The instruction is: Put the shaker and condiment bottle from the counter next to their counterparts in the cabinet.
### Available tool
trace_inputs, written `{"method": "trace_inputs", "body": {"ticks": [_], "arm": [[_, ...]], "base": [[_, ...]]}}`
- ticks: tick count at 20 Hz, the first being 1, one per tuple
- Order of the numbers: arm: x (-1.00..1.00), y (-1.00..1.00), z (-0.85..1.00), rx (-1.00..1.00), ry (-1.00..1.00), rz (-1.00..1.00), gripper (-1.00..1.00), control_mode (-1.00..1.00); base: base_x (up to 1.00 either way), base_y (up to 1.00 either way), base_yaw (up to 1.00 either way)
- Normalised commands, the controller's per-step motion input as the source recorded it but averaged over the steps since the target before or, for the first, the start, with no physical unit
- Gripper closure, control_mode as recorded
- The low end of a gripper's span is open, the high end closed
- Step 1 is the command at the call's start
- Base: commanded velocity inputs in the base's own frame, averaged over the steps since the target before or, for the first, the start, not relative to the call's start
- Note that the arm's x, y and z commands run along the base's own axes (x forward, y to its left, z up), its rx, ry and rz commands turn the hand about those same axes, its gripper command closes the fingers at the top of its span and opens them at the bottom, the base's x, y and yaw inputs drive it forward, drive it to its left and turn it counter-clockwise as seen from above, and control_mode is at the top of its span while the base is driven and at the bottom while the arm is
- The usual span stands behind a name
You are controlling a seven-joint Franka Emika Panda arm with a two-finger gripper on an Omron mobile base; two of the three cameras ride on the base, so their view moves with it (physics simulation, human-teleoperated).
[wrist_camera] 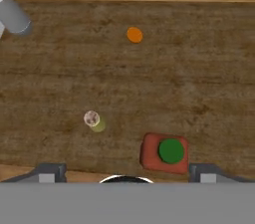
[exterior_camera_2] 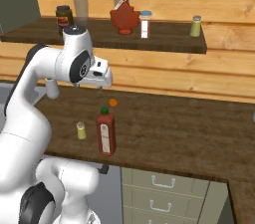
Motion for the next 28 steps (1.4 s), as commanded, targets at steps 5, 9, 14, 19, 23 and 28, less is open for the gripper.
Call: {"method": "trace_inputs", "body": {"ticks": [5, 9, 14, 19, 23, 28], "arm": [[-0.39, -0.48, 0.0, 0.03, -0.13, 0.18, -1.0, -1.0], [-0.33, -0.6, 0.0, 0.08, -0.18, 0.24, -1.0, -1.0], [-0.25, -0.47, -0.1, 0.14, -0.04, 0.31, -1.0, -1.0], [-0.23, -0.29, -0.16, 0.07, 0.0, 0.23, -1.0, -1.0], [-0.04, -0.22, -0.14, 0.08, -0.04, 0.27, -1.0, -1.0], [-0.04, -0.16, -0.36, 0.05, -0.07, 0.21, -1.0, -1.0]], "base": [[0.0, 0.0, 0.0], [0.0, 0.0, 0.0], [0.0, 0.0, 0.0], [0.0, 0.0, 0.0], [0.0, 0.0, 0.0], [0.0, 0.0, 0.0]]}}
